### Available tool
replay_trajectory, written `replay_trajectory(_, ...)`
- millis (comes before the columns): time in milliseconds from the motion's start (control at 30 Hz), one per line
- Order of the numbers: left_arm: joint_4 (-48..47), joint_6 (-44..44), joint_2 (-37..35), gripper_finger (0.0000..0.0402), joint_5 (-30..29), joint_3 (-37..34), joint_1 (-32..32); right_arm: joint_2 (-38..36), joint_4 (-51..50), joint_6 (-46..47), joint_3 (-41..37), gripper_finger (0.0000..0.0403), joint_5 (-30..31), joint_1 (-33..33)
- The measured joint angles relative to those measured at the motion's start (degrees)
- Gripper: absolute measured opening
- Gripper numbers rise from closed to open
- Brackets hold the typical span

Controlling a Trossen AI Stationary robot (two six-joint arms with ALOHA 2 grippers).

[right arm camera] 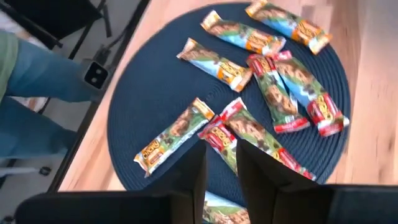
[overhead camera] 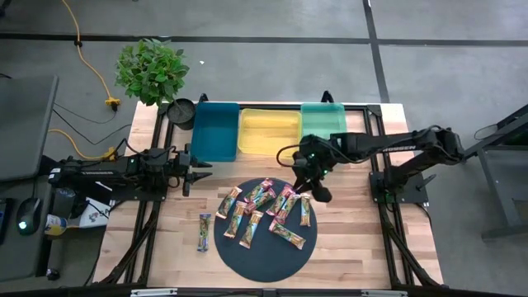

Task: Pick and place Granola Bars by type
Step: Put the blue granola bar into the green bin

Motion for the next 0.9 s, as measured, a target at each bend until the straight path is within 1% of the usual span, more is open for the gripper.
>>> replay_trajectory(167,-0.01,0.04,0.02,0.0131,-0.08,0.0,0.02,0.0,0.19,4.05,-1.88,0.0073,1.09,0.02)
replay_trajectory(267,0.06,0.43,0.0,0.0131,-2.68,0.0,0.0,0.0,-0.37,7.18,-2.54,0.0073,2.85,0.01)
replay_trajectory(333,0.31,0.02,0.02,0.0131,-3.5,0.0,0.02,0.0,-1.33,7.91,-2.56,0.0073,4.4,0.02)
replay_trajectory(467,0.03,-0.19,0.02,0.0131,-2.99,0.0,0.02,0.0,-1.38,7.61,-2.56,0.0073,5.03,0.0)
replay_trajectory(567,0.12,-0.26,0.02,0.0131,-2.97,0.0,0.02,0.0,-0.14,13.23,-2.56,0.0072,5.9,-0.07)
replay_trajectory(633,0.58,-1.31,0.02,0.0131,-2.97,0.0,0.02,-0.56,-0.05,18.47,-2.56,0.0064,7.46,-0.13)
replay_trajectory(667,0.72,-1.61,0.0,0.0131,-2.98,0.0,0.02,-1.03,-0.13,19.49,-2.56,0.0057,7.6,-0.13)
replay_trajectory(733,0.83,-1.92,0.02,0.0131,-2.99,0.0,0.02,-3.3,-0.34,20.01,-2.72,0.0036,8.25,0.13)
replay_trajectory(800,0.93,-1.94,0.02,0.0131,-2.99,0.0,0.02,-7.19,1.17,21.01,-4.22,0.0012,10.31,0.52)
replay_trajectory(833,0.96,-2.22,0.02,0.0131,-2.99,0.0,0.02,-9.67,2.3,21.55,-5.69,0.0006,11.79,0.71)
replay_trajectory(900,1.38,-3.46,0.02,0.0131,-3.01,0.0,0.02,-16.13,3.97,23.84,-9.79,0.0008,15.81,1.19)
